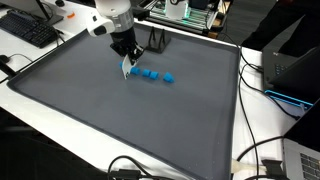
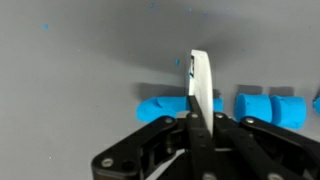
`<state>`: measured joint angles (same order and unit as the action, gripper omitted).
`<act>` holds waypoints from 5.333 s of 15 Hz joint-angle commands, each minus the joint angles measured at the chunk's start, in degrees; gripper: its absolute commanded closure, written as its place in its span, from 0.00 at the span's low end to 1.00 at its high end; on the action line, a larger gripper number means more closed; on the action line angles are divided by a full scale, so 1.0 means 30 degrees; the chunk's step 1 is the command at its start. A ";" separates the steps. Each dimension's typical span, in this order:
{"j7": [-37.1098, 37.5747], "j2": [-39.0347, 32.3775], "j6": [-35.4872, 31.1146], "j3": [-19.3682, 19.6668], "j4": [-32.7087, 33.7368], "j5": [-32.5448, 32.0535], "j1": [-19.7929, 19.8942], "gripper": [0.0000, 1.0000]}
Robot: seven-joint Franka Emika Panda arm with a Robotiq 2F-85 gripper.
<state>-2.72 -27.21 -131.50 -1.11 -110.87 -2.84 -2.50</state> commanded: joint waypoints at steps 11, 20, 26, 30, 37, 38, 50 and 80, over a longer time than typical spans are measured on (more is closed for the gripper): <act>-0.0466 -0.0229 -0.0369 -0.0934 -0.0463 0.2219 0.0365 0.99; 0.0040 0.0682 0.0105 -0.0416 -0.0509 0.1188 0.0111 0.99; 0.0420 0.2253 0.0205 -0.0154 -0.0989 0.0979 0.0168 0.99; 0.2953 0.3339 0.1404 0.0027 -0.1006 0.1759 0.0097 0.99; 0.9166 0.5014 0.4165 0.0145 -0.1596 0.3023 -0.0220 0.99; 0.9996 0.5263 0.4182 0.0167 -0.1885 0.3115 -0.0259 0.99; 1.7892 0.7273 0.3501 0.0074 -0.6151 0.4004 -0.0295 0.99; 2.3582 0.8275 -0.6419 -0.0076 -1.3065 0.8699 -0.0032 0.99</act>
<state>67.06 -2.58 -148.34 -0.76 -148.72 22.84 -2.33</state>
